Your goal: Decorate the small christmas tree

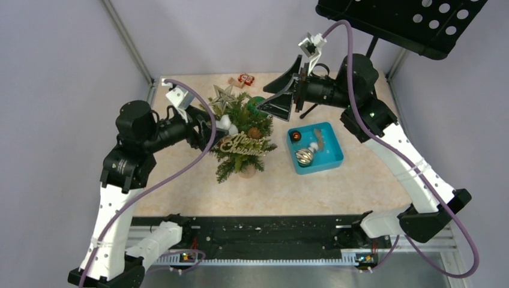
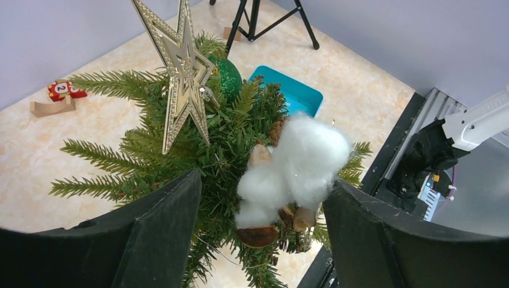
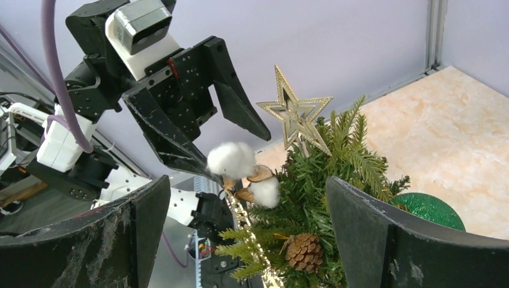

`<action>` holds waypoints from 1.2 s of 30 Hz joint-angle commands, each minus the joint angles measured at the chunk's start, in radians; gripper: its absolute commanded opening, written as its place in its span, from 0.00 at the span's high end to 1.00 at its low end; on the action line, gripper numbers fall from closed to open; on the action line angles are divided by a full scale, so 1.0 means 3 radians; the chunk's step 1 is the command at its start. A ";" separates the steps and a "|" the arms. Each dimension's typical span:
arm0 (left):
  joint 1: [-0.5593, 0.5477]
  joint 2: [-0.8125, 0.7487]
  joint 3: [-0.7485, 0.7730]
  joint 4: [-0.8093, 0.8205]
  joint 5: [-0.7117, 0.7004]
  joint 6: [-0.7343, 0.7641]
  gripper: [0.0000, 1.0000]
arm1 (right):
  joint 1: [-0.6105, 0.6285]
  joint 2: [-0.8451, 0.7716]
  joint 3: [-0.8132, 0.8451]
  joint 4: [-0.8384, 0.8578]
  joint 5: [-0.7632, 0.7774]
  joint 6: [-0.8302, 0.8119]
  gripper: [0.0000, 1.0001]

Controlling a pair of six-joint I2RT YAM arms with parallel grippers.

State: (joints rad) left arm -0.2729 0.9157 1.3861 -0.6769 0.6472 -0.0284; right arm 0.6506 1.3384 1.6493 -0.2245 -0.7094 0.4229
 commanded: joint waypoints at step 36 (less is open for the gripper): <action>0.0545 -0.0400 -0.0118 0.0276 -0.0925 -0.0815 0.22 | -0.0246 -0.0100 -0.0031 -0.0358 0.0881 0.0095 0.02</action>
State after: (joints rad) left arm -0.1410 0.8242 1.3109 -0.6552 0.3832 -0.2649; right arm 0.6361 1.3384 1.6489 -0.2874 -0.5705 0.4213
